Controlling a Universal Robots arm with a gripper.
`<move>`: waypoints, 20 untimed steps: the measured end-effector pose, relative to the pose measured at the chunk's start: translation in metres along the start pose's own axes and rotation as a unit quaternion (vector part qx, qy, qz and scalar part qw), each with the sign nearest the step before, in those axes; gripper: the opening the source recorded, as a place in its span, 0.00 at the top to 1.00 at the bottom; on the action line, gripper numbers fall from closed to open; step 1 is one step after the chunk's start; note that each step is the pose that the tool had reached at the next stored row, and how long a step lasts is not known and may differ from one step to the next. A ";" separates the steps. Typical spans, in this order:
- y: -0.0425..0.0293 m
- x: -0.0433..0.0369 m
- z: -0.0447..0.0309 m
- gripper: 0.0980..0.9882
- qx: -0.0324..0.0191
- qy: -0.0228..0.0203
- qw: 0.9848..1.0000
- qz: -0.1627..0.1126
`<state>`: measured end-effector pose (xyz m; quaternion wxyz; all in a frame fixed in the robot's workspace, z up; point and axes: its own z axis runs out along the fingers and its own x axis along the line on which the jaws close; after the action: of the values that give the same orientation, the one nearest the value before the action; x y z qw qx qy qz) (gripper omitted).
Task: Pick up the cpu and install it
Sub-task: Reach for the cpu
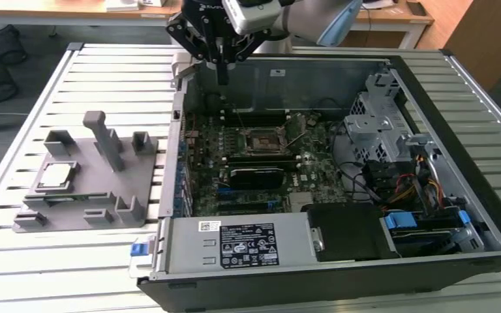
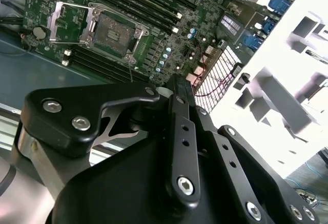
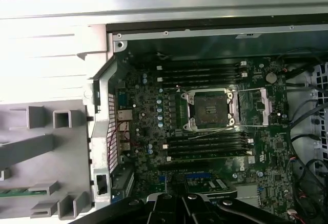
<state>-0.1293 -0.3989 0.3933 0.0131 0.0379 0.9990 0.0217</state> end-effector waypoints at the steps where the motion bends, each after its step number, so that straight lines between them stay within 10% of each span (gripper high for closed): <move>1: -0.0001 0.0008 -0.0001 0.99 0.000 0.000 1.000 0.000; 20: -0.0018 0.0233 -0.0001 0.99 0.000 0.000 1.000 0.000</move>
<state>-0.1527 -0.3989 0.3928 0.0131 0.0379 0.9990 0.0217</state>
